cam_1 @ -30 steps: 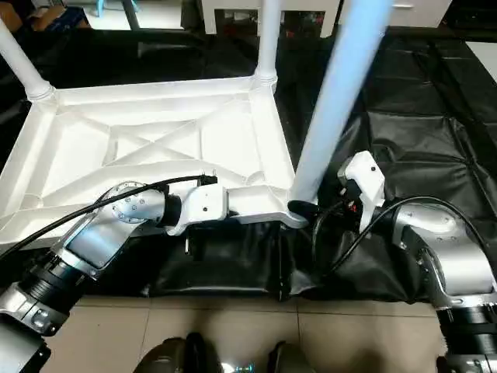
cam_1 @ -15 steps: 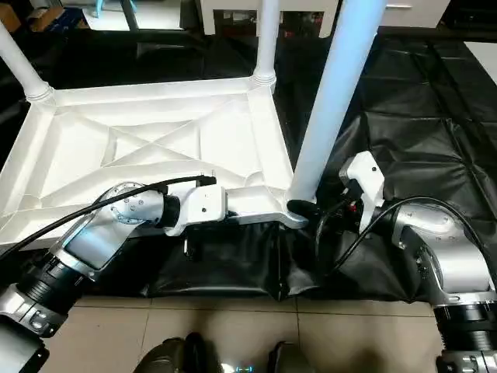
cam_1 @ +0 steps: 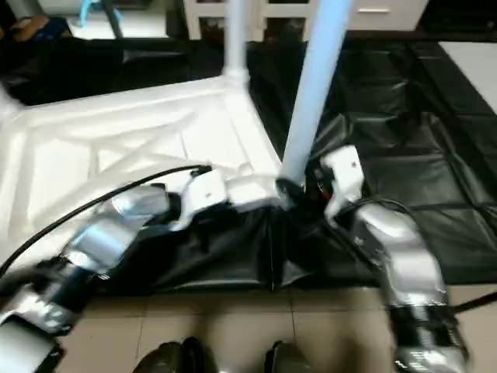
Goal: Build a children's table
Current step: Rotate leg to tighten
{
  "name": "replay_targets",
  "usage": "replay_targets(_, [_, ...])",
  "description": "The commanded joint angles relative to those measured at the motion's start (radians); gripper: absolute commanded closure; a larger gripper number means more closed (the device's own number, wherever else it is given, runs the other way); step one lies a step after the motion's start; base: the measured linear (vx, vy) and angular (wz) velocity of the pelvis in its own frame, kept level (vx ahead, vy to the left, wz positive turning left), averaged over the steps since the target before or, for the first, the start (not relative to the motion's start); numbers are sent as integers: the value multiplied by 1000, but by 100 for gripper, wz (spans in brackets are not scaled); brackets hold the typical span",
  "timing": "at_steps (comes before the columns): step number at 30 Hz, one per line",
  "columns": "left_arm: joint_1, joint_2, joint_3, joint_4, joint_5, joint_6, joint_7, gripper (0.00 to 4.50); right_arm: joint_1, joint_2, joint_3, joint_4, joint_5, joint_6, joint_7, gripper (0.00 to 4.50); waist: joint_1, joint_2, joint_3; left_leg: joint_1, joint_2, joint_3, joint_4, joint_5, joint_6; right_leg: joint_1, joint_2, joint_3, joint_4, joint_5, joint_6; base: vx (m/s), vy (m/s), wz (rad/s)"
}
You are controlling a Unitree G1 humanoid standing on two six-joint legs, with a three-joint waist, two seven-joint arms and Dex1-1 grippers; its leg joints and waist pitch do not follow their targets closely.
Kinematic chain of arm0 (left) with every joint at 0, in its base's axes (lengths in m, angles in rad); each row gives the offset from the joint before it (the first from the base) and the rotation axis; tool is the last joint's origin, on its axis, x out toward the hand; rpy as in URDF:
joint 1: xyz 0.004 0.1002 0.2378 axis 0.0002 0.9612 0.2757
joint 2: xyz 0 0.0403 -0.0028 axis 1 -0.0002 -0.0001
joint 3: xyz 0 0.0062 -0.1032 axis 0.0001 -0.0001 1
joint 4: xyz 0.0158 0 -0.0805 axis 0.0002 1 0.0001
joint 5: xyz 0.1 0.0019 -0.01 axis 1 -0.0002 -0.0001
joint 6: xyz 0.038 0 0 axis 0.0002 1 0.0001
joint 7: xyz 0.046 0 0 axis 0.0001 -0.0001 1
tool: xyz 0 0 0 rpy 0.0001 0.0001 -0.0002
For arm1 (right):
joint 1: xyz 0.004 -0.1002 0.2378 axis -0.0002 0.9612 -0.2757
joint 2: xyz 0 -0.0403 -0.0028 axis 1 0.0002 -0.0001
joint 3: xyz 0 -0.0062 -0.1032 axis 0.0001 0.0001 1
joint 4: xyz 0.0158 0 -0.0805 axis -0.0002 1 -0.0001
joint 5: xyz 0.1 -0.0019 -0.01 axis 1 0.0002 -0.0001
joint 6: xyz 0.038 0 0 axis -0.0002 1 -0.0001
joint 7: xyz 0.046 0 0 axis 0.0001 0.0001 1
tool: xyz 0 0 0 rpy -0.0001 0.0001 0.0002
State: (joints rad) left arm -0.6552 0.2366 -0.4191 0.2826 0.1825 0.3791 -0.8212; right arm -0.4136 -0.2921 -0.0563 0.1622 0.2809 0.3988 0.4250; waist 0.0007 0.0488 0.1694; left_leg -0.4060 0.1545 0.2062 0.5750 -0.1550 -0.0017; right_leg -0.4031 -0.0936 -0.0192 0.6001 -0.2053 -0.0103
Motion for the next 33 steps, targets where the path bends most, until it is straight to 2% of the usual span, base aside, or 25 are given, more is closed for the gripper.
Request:
replay_targets(1, [4,-51,-63,-22,-20,-25,-29,450,-11,20,-62,131,-69,68,-203,212,2,-10,-61,29,64,-51,-90,-348,-34,22,-58,26,-85,-358,-189,0,0,0])
replay_targets(3, [-18,-86,-60,-8,-16,-23,-7,450,-47,58,-80,174,-92,45,-303,212,3,-8,-64,36,65,-47,-91,-355,-40,16,-57,29,-88,-342,-183,0,0,0])
replay_targets(5, [-35,-100,-62,6,-7,-25,12,450,-73,78,-71,189,-123,19,-361,213,5,-9,-64,35,65,-45,-92,-348,-38,14,-54,31,-88,-287,-184,0,0,0])
replay_targets(6, [-35,-100,-62,7,-5,-26,13,450,-75,78,-69,188,-123,18,-361,213,6,-8,-66,40,65,-42,-91,-351,-38,12,-54,32,-88,-275,-185,0,0,0])
replay_targets(7, [-41,-95,-64,21,9,-34,25,450,-88,82,-53,186,-130,13,-350,213,6,-10,-67,36,64,-42,-90,-338,-30,16,-54,32,-86,-253,-187,0,0,0])
replay_targets(9, [-42,-92,-61,30,19,-39,33,450,-96,81,-42,183,-135,8,-336,213,8,-9,-67,35,65,-41,-90,-323,-20,16,-54,33,-86,-231,-188,0,0,0])
replay_targets(11, [-37,-77,-57,36,26,-48,33,450,-93,64,-23,156,-129,-20,-275,213,8,-14,-70,34,66,-37,-87,-287,1,18,-54,34,-83,-185,-197,0,0,0])
replay_targets(12, [-32,-59,-54,42,32,-60,35,450,-83,51,-21,119,-92,-31,-211,213,9,-13,-70,33,65,-36,-85,-276,14,20,-54,34,-82,-170,-201,0,0,0])
replay_targets(14, [-26,-40,-49,52,39,-86,39,450,-61,24,-12,73,-73,-53,-142,213,14,-15,-72,33,65,-34,-81,-254,38,25,-55,36,-82,-140,-204,0,0,0])
replay_targets(15, [-23,-27,-45,61,41,-105,39,450,-41,3,-4,35,-64,-54,-100,157,19,-16,-74,40,66,-28,-77,-229,55,20,-54,38,-82,-106,-214,55,-27,8])
replay_targets(16, [-21,-15,-44,66,42,-126,35,450,-25,-13,-3,8,-50,-46,-71,143,25,-19,-79,34,65,-28,-73,-180,78,30,-54,37,-73,-49,-223,0,0,0])
replay_targets(17, [-18,-3,-42,70,40,-150,29,450,-8,-31,-3,-20,-35,-40,-37,143,27,-19,-82,30,65,-28,-71,-146,92,34,-55,36,-68,-14,-230,0,0,0])
replay_targets(18, [-16,4,-41,71,39,-163,25,450,1,-42,-3,-36,-26,-36,-17,137,35,-18,-85,31,65,-26,-66,-96,116,33,-53,35,-61,49,-238,0,0,0])
replay_targets(19, [-12,28,-35,68,36,-192,8,450,25,-77,-15,-81,0,-19,25,124,38,-17,-84,29,65,-26,-63,-70,137,34,-51,34,-55,99,-250,0,0,0])
replay_targets(20, [-12,29,-35,68,36,-192,7,450,25,-78,-15,-82,0,-19,25,124,40,-17,-86,30,65,-27,-62,-57,145,36,-50,34,-51,122,-254,0,0,0])
replay_targets(21, [-3,42,-31,60,26,-208,-12,450,45,-107,-20,-110,16,-9,63,101,41,-14,-84,28,66,-26,-60,-38,160,34,-50,33,-47,160,-264,0,0,0])
replay_targets(22, [8,58,-27,50,22,-220,-27,450,70,-150,-21,-141,27,1,110,101,44,-15,-92,28,68,-27,-55,-13,174,40,-50,32,-41,204,-271,0,0,0])
replay_targets(23, [23,83,-32,33,14,-255,-61,450,96,-200,-27,-171,42,9,167,95,44,-15,-92,25,68,-28,-53,2,184,41,-49,32,-37,227,-275,0,0,0])
replay_targets(25, [46,105,-36,3,-14,-287,-105,450,131,-271,-35,-208,66,14,255,71,45,-15,-85,23,72,-29,-54,-19,205,39,-52,30,-40,212,-278,0,0,0])
replay_targets(26, [54,109,-36,-7,-24,-294,-116,450,144,-297,-33,-220,68,9,284,62,45,-15,-83,24,72,-28,-55,-30,204,38,-53,30,-41,195,-279,0,0,0])
replay_targets(30, [76,126,-46,-33,-44,-316,-157,450,179,-368,-52,-267,106,37,373,40,42,-19,-71,27,75,-28,-66,-130,166,34,-56,31,-62,-6,-273,0,0,0])
replay_targets(31, [90,137,-54,-43,-53,-326,-188,450,202,-415,-63,-296,145,55,447,40,39,-20,-68,29,77,-29,-69,-154,157,32,-57,32,-67,-49,-266,0,0,0])
replay_targets(33, [95,140,-58,-43,-55,-331,-199,450,213,-440,-67,-304,162,59,485,40,40,-18,-67,32,77,-29,-70,-173,143,29,-58,33,-71,-87,-256,0,0,0])
